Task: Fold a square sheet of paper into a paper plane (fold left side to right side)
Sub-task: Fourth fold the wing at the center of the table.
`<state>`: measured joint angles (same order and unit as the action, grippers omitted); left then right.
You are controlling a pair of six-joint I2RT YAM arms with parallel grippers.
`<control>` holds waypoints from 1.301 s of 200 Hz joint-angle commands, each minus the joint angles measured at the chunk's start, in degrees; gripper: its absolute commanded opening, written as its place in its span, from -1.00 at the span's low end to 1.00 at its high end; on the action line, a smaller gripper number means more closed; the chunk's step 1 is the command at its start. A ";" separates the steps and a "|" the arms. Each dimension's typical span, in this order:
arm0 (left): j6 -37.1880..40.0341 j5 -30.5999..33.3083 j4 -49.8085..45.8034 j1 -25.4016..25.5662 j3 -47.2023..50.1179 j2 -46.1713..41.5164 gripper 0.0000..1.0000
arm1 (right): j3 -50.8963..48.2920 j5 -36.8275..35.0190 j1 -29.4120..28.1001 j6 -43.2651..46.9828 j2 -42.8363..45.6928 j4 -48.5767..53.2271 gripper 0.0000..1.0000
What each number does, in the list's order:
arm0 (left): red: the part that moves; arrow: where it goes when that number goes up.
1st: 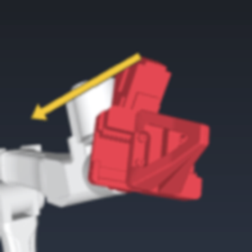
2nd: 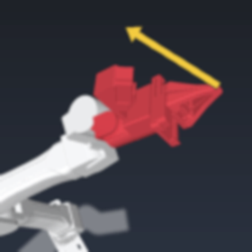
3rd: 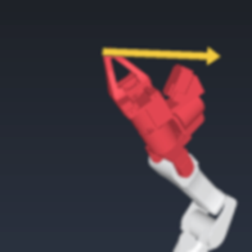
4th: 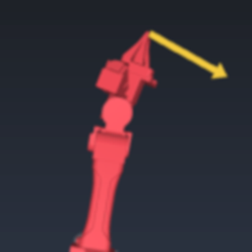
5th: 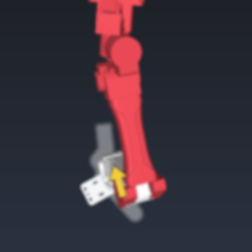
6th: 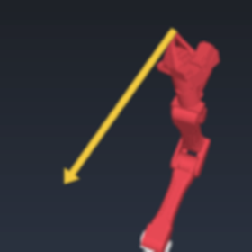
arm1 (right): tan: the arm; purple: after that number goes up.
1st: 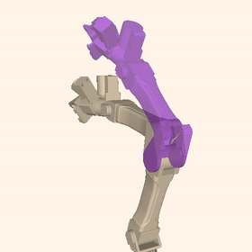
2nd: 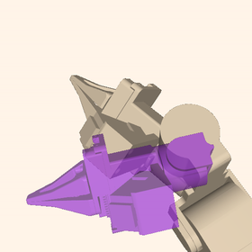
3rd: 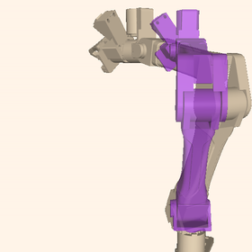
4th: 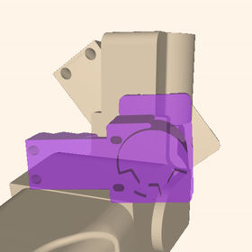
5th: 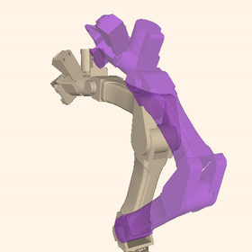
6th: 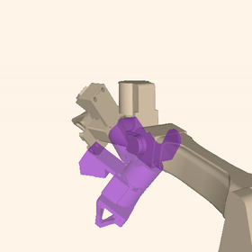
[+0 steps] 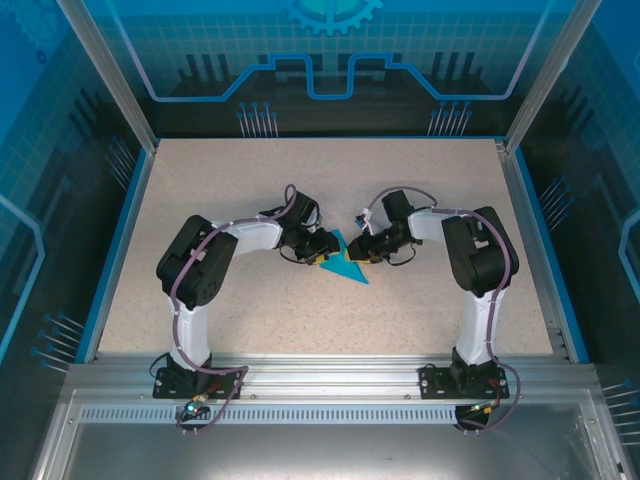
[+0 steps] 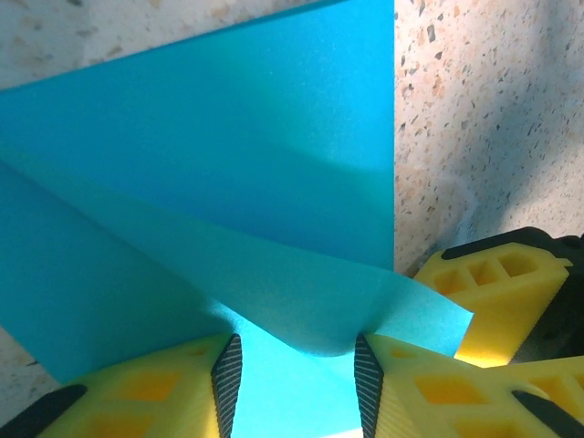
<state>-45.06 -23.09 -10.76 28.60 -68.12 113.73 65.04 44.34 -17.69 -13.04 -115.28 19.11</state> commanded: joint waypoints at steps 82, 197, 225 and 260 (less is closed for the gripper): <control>0.76 2.53 -4.35 0.20 -1.23 2.20 -0.17 | 1.06 0.53 1.21 1.36 2.39 1.88 -0.40; 0.94 2.92 -5.23 0.21 -1.70 2.59 -0.16 | 0.53 3.07 1.71 1.29 3.88 0.90 -0.34; 0.93 2.92 -5.28 0.20 -1.73 2.61 -0.16 | 0.53 3.55 1.76 1.34 3.50 0.74 -0.40; 0.98 2.88 -5.31 0.15 -1.83 2.55 -0.16 | 0.84 3.06 1.51 1.76 2.55 1.25 -0.44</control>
<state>-44.93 -22.50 -12.64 28.67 -69.34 114.28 65.17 45.93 -17.04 -12.36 -112.92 19.49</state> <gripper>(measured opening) 0.419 0.288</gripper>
